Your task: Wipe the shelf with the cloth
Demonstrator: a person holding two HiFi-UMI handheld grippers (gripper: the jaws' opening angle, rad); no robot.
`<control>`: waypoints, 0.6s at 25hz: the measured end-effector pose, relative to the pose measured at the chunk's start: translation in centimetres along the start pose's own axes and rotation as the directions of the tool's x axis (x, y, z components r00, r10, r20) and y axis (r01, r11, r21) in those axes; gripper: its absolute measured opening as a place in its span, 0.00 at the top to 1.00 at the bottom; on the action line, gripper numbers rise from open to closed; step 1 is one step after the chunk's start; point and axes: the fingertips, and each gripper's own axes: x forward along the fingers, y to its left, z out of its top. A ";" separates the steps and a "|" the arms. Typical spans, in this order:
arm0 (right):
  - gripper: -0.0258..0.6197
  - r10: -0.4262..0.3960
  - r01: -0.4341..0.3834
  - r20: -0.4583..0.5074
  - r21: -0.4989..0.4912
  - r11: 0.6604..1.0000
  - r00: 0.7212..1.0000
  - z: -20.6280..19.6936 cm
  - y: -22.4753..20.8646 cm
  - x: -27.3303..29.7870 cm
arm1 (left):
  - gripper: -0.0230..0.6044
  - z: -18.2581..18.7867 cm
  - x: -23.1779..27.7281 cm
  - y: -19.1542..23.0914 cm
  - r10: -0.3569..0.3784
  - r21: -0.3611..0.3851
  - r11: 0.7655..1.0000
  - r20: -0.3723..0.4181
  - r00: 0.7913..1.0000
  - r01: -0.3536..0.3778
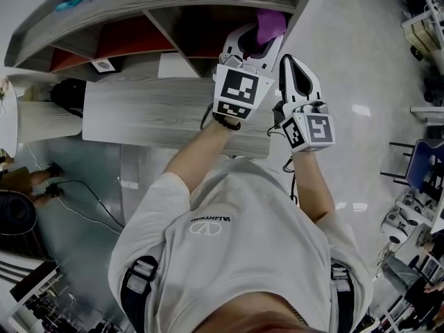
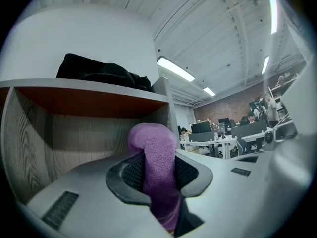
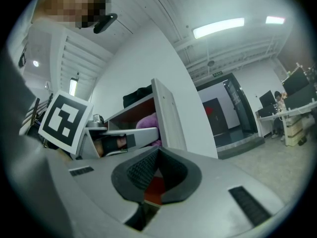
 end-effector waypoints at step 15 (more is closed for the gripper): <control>0.96 0.013 -0.013 0.031 -0.010 1.000 0.999 2.1 1.0 0.0 | 0.79 3.0 0.0 0.4 0.014 -0.014 1.000 0.047 0.999 -0.013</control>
